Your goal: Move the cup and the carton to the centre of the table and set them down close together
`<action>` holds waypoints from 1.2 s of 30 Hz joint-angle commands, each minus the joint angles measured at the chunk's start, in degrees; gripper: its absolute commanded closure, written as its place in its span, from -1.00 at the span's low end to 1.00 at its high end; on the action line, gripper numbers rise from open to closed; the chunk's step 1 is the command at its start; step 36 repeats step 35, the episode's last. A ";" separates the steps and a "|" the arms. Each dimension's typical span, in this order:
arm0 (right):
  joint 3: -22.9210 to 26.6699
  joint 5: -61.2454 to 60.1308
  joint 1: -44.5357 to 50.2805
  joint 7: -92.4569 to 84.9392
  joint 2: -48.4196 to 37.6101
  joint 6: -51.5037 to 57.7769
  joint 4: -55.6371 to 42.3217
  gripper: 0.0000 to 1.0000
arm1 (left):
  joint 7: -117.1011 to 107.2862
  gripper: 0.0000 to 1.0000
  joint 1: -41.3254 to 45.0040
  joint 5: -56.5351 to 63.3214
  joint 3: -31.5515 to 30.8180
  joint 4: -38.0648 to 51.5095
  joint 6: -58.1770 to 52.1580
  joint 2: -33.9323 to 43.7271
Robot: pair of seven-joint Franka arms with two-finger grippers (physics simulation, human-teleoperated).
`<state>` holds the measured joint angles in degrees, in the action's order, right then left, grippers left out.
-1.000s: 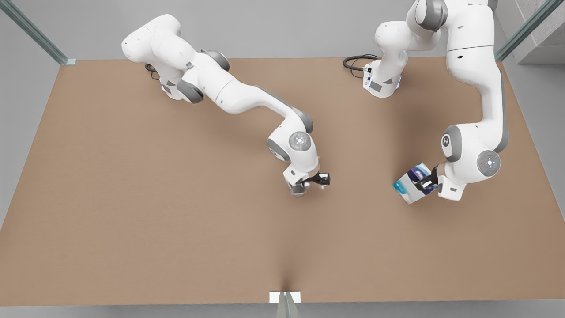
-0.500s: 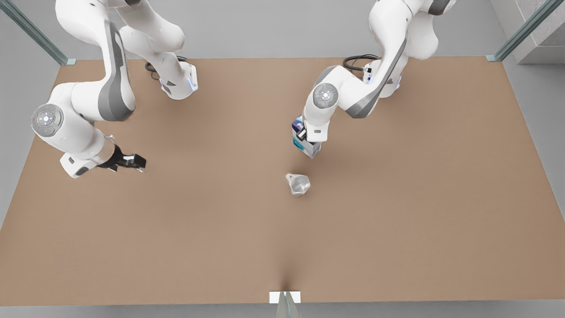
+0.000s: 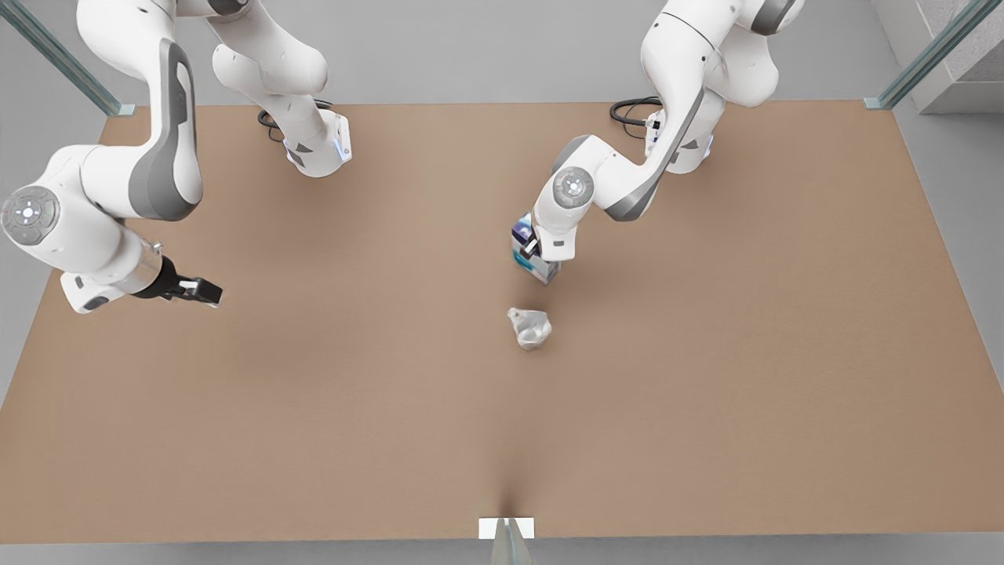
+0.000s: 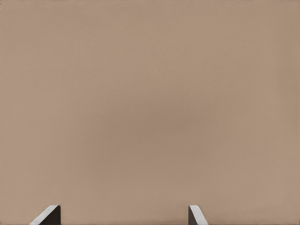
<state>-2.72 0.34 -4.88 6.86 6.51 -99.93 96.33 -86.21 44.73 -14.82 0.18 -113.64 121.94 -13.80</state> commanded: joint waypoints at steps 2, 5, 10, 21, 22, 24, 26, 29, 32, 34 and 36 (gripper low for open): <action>0.09 0.01 -0.31 -0.09 0.00 0.09 -0.09 -1.00 | -0.01 -0.99 0.00 -0.04 0.00 0.00 -0.13 0.00; 0.09 0.01 -0.39 -0.09 0.09 0.09 -0.09 -1.00 | 0.17 -0.99 0.00 -0.04 0.26 0.00 -1.00 0.09; 0.18 -0.08 -0.57 -1.15 0.35 0.09 -0.35 -1.00 | 0.87 -0.99 -0.08 3.48 1.32 0.09 -6.45 0.62; 0.35 -0.34 -0.66 -2.11 0.53 -0.09 -0.44 -1.00 | 0.43 -0.99 -0.17 3.83 1.49 3.34 -14.97 3.08; 0.35 -0.34 -0.66 -2.11 0.61 0.00 -0.44 -1.00 | 0.08 -0.99 -0.35 3.74 1.49 7.02 -21.11 5.18; 0.44 -0.34 -0.66 -2.20 0.61 0.00 -0.44 -1.00 | 0.43 -0.99 -0.70 -1.00 7.54 21.43 -32.90 9.49; 0.35 -0.34 -0.66 -2.11 0.61 0.00 -0.44 -1.00 | 18.91 -0.99 -6.57 -0.21 12.92 22.59 -32.38 10.55; 0.44 -0.34 -0.66 -2.11 0.61 0.09 -0.44 -1.00 | 72.38 -0.99 -19.32 11.04 12.92 21.80 -32.73 8.88; 0.35 -0.34 -0.66 -2.11 0.70 0.09 -0.44 -1.00 | 80.06 -1.00 -22.40 15.34 13.01 20.74 -28.34 8.44; 0.35 -0.34 -0.66 -2.11 0.70 0.09 -0.44 -1.00 | 80.41 -1.00 -23.37 15.34 13.01 20.66 -29.13 7.56; 0.44 -0.34 -0.66 -2.11 0.70 0.09 -0.44 -1.00 | 80.41 -1.00 -23.29 15.34 13.01 20.48 -29.31 7.56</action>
